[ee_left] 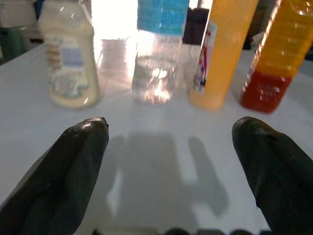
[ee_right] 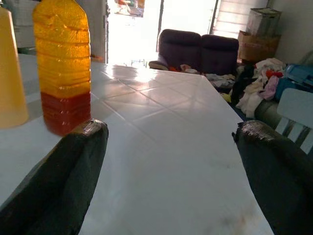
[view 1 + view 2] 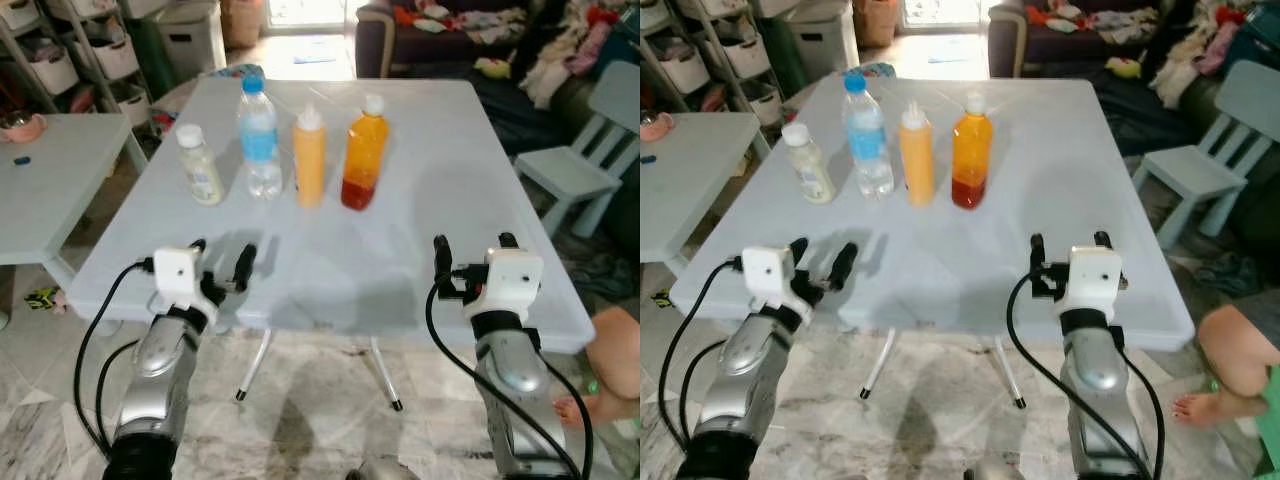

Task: Restocking fridge

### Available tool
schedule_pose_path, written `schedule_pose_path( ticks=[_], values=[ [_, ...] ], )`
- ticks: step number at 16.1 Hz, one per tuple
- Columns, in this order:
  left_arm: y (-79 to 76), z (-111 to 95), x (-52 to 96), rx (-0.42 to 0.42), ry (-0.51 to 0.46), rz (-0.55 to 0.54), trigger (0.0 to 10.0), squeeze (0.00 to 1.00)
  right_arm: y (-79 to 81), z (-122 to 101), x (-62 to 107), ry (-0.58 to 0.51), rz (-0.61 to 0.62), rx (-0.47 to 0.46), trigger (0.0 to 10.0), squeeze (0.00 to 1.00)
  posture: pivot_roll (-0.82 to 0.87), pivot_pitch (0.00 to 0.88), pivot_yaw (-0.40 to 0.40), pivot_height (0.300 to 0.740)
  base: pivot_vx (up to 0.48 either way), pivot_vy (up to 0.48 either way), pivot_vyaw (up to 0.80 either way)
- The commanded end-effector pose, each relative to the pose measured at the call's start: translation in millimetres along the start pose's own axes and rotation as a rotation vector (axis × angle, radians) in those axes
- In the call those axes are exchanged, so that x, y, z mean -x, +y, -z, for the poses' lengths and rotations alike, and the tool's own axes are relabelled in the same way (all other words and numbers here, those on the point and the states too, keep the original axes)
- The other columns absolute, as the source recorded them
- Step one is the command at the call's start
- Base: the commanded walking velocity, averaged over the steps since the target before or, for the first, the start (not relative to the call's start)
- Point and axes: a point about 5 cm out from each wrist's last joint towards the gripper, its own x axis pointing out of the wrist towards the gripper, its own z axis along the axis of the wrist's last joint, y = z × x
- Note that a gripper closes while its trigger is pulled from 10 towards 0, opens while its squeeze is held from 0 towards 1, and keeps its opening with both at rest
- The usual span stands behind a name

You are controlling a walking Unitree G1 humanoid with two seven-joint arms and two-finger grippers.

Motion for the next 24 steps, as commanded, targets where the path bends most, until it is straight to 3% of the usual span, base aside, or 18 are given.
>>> schedule_pose_path(
  ticks=[1,6,17,24],
  values=[
    [3.1,0,0.0,-0.007,-0.001,-0.014,10.0,0.00,1.4,0,-3.4,-0.006,-0.010,0.003,10.0,0.00,-0.07,0.015,0.030,0.740,0.461,0.000,0.00],
    [3.2,0,-0.2,-0.008,-0.002,-0.019,10.0,0.00,6.1,2,-2.8,-0.004,-0.030,0.008,10.0,0.00,-0.07,0.018,0.028,0.740,0.419,0.000,0.00],
    [11.6,5,13.4,-0.025,0.033,-0.016,10.0,0.00,13.9,2,-2.0,-0.016,-0.065,0.030,10.0,0.00,-0.05,0.049,0.036,0.740,0.000,0.000,0.00],
    [17.1,9,19.7,-0.040,0.058,-0.020,10.0,0.00,29.9,-40,-12.7,-0.208,-0.184,0.125,10.0,0.00,-0.04,0.058,0.040,0.740,0.000,0.000,0.00]
  ],
)
